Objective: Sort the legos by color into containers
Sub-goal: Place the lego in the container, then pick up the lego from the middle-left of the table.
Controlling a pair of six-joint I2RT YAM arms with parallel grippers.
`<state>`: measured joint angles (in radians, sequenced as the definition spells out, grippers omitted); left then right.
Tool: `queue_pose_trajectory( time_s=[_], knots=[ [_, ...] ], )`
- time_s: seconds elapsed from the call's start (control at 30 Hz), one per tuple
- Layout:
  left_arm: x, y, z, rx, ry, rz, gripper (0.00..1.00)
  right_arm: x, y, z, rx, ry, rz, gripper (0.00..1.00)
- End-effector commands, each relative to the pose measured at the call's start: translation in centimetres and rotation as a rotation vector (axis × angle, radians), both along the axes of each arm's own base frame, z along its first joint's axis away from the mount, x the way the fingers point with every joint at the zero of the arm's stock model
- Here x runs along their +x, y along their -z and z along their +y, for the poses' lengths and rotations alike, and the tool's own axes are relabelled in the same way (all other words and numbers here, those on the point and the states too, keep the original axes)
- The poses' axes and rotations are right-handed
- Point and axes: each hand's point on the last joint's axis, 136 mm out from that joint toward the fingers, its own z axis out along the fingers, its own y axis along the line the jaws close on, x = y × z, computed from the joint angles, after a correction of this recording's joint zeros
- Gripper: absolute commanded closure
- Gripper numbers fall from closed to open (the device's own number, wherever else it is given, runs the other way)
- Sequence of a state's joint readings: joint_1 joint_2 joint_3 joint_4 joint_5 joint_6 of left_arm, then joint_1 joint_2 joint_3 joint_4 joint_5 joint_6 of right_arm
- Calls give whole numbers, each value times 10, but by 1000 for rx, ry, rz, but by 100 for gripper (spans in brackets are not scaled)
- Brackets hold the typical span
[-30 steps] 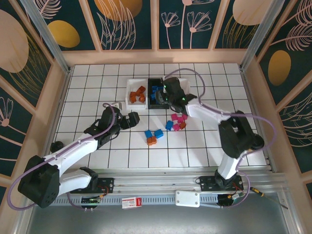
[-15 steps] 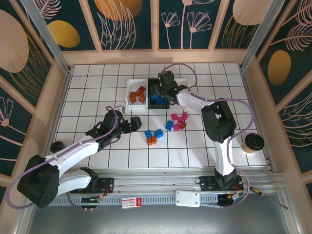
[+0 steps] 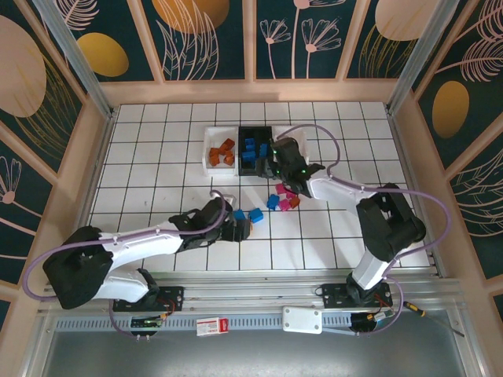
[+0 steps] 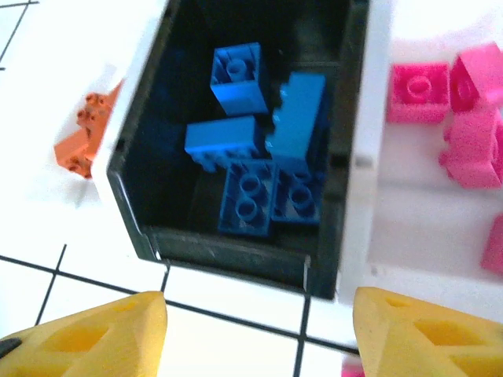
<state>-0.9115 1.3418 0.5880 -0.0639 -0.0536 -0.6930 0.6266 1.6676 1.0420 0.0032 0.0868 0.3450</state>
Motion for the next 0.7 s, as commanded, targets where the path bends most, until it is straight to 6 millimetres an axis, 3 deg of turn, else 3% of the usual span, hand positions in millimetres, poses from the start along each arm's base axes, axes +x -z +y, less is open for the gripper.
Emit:
queue_pose_trajectory(
  time_s=[0.0,0.23,0.37,0.53,0.67],
  knots=[
    [-3,6,1,68,9,-8,21,-5,-14,-7,49,33,-45,35],
    [-7,26,3,149,22,7,22,-14,-19,-18,56,52,-62,35],
    [2,30,-1,171,8,-4,28,-16,-22,-20,60,55,-72,35],
    [14,25,-17,169,21,-26,27,-18,-25,-25,54,59,-81,35],
    [21,32,-16,209,6,-32,32,-20,-25,-28,50,63,-83,35]
  ],
)
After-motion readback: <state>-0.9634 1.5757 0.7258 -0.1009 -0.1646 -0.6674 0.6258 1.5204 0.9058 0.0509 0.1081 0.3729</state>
